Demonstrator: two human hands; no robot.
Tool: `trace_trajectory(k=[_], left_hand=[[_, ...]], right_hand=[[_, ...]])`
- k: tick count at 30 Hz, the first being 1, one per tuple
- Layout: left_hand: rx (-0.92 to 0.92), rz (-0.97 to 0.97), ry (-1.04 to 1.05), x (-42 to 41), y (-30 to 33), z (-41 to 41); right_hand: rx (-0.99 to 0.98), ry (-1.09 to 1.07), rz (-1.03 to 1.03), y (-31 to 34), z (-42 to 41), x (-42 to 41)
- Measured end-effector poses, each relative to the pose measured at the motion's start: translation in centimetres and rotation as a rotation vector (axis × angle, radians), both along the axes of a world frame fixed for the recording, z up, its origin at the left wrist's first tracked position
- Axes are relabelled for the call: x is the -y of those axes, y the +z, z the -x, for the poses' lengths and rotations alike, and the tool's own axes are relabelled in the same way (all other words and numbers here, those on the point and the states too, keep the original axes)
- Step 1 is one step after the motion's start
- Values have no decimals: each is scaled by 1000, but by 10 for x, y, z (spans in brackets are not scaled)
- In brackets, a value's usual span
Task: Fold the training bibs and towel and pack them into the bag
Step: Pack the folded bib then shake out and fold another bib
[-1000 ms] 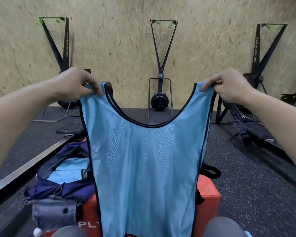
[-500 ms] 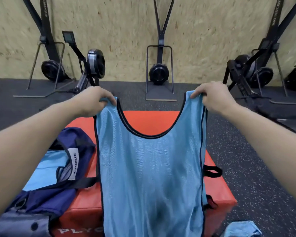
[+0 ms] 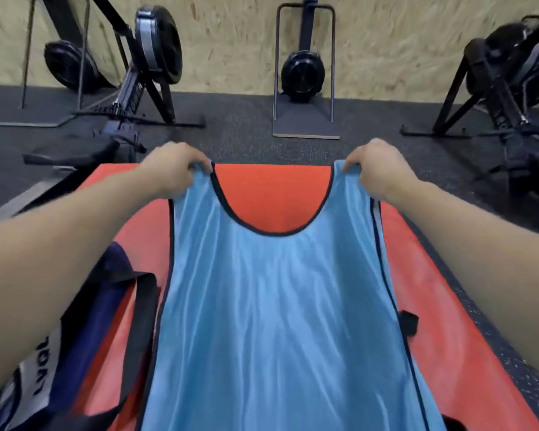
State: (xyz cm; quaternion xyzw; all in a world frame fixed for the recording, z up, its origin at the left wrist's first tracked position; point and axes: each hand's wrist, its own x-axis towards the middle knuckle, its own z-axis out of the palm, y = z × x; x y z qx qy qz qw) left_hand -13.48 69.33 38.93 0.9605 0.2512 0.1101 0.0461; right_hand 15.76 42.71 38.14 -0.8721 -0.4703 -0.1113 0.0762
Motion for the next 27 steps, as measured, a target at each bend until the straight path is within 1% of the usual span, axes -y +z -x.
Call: trace_trajectory(k=[2, 4, 6, 8, 9, 11, 14, 19, 21, 23, 24, 25, 26, 27], left_hand=[[-87, -69, 4, -16, -7, -14], [-196, -73, 15, -23, -38, -13], [-284, 31, 11, -20, -86, -2], [-312, 184, 58, -12, -129, 13], [-307, 240, 83, -6, -144, 19], [-279, 251, 111, 1, -165, 23], [-203, 188, 131, -2, -175, 15], [-195, 189, 168, -20, -180, -1], [-182, 185, 173, -20, -175, -4], [-161, 109, 161, -10, -168, -5], [-149, 56, 142, 0, -166, -5], [-137, 24, 119, 11, -165, -5], [-120, 35, 97, 22, -165, -5], [-102, 88, 74, 30, -167, -5]], right_hand=[[11, -15, -24, -12, -11, -18], [-52, -46, -38, -45, -11, -17], [-183, -85, -14, -92, 3, -2], [-347, -174, 75, -135, 25, 17], [-376, -206, 117, -152, 35, 23], [-363, -234, 119, -171, 41, 26], [-366, -217, 49, -175, 16, 15], [-367, -181, 50, -173, -27, -4], [-313, -202, 52, -167, -30, -6], [-162, -229, -6, -158, -11, -12], [-121, -179, -55, -153, 11, -19], [-138, -85, -85, -149, 40, -29], [-198, 25, -93, -147, 73, -40], [-265, 126, -60, -148, 108, -52]])
